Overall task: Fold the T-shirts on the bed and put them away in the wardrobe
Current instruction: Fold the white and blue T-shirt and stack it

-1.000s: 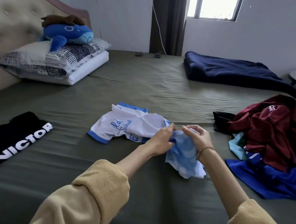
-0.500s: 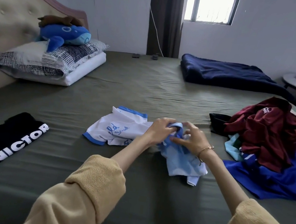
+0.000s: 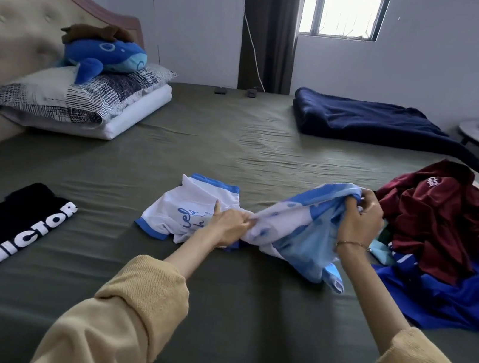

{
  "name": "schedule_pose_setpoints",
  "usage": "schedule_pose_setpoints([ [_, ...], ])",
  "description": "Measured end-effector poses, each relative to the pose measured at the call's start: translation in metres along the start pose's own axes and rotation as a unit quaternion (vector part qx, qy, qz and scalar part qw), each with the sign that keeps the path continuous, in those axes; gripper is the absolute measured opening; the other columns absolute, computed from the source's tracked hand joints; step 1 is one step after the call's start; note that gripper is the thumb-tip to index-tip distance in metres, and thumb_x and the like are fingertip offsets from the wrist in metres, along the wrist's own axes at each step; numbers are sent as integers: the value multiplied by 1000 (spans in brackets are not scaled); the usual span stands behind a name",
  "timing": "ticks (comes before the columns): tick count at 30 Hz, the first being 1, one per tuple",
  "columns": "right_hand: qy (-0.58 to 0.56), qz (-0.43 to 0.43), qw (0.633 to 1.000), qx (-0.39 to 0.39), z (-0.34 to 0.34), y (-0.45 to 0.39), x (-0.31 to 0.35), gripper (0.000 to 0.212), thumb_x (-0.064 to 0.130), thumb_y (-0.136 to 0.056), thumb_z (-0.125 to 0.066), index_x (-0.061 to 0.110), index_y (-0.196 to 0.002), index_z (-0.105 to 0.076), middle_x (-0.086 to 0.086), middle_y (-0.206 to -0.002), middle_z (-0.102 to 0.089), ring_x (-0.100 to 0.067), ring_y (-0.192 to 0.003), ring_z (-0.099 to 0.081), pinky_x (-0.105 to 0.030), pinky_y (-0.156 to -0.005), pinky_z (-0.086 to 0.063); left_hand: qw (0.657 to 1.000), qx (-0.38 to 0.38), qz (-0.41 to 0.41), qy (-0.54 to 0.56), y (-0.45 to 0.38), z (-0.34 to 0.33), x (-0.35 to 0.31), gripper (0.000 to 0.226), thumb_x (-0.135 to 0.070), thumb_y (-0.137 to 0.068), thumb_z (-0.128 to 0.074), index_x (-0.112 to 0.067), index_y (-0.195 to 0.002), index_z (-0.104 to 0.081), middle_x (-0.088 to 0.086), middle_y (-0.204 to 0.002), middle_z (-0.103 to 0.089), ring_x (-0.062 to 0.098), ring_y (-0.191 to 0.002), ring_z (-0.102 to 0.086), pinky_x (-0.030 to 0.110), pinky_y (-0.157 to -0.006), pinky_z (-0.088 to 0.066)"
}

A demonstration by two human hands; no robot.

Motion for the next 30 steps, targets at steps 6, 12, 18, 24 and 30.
schedule_pose_setpoints([
  [6, 154, 1, 936, 315, -42, 21, 0, 83, 8, -75, -76, 9, -143, -29, -6, -62, -52, -25, -61, -52, -16, -52, -36, 982, -103, -121, 105, -5, 48, -41, 25, -25, -97, -49, -7, -86, -63, 4, -75, -59, 29, -80, -53, 31, -68, -30],
  [12, 211, 118, 889, 388, -65, 30, 17, 20, 17, -83, -68, 5, -100, -67, -10, -70, -53, -20, -68, -46, -18, -57, -30, 967, -19, -154, 202, -4, 53, -52, 23, -42, -82, -68, -21, -74, -61, -8, -65, -52, 7, -63, -44, 24, -63, -34],
  [18, 188, 116, 936, 276, -74, 16, 18, 23, 12, -80, -64, 4, -61, -53, -19, -63, -52, -28, -66, -48, -28, -59, -19, 977, 40, -88, 190, -5, 39, 6, 25, -34, -79, -69, -23, -66, -52, -12, -60, -45, 9, -60, -40, 28, -60, -27],
  [24, 235, 12, 926, 295, -110, 1, 4, 24, 7, -79, -70, 0, -102, -67, -18, -103, -68, -29, -102, -61, -24, -77, -36, 987, -74, -11, 145, -28, 64, 64, 6, -10, -84, -65, -8, -79, -66, 2, -76, -56, 17, -76, -47, 26, -67, -33],
  [30, 344, -44, 898, 272, -155, -24, 7, 34, -4, -84, -56, 1, -118, -53, -26, -123, -48, -36, -111, -51, -33, -90, -41, 955, -199, 118, 184, -62, 112, 116, 13, -2, -76, -71, 2, -88, -73, 13, -74, -65, 13, -64, -52, 6, -48, -33],
])
Point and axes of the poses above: each hand's wrist, its own y-axis away from the middle knuckle, its own z-axis out of the back of the hand, x = y × z, the point moved 5 cm from there along -y, towards the middle knuckle
